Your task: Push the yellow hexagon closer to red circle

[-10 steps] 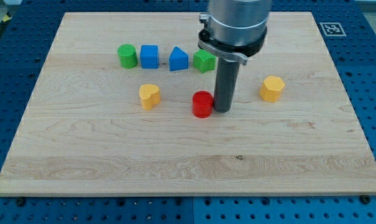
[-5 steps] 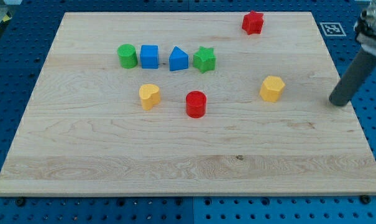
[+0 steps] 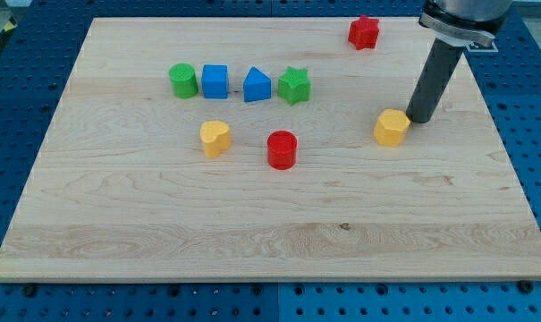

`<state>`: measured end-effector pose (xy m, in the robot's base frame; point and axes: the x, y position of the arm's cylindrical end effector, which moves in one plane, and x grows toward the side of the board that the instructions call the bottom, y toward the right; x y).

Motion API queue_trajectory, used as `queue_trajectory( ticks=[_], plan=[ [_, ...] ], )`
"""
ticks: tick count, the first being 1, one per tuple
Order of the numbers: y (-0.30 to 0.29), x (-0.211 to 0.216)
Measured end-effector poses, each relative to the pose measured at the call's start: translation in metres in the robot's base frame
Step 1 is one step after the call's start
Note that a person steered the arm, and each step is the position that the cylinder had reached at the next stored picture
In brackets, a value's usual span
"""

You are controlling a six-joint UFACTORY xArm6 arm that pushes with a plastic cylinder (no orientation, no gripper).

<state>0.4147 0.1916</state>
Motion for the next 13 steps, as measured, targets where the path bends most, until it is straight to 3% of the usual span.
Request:
queue_trajectory(
  ticks=[2, 4, 6, 9, 12, 13],
  plan=[
    [-0.008, 0.038],
    [-0.022, 0.004],
    [-0.049, 0.005],
    [-0.062, 0.074],
    [-0.092, 0.078],
    [-0.056, 0.077]
  ],
)
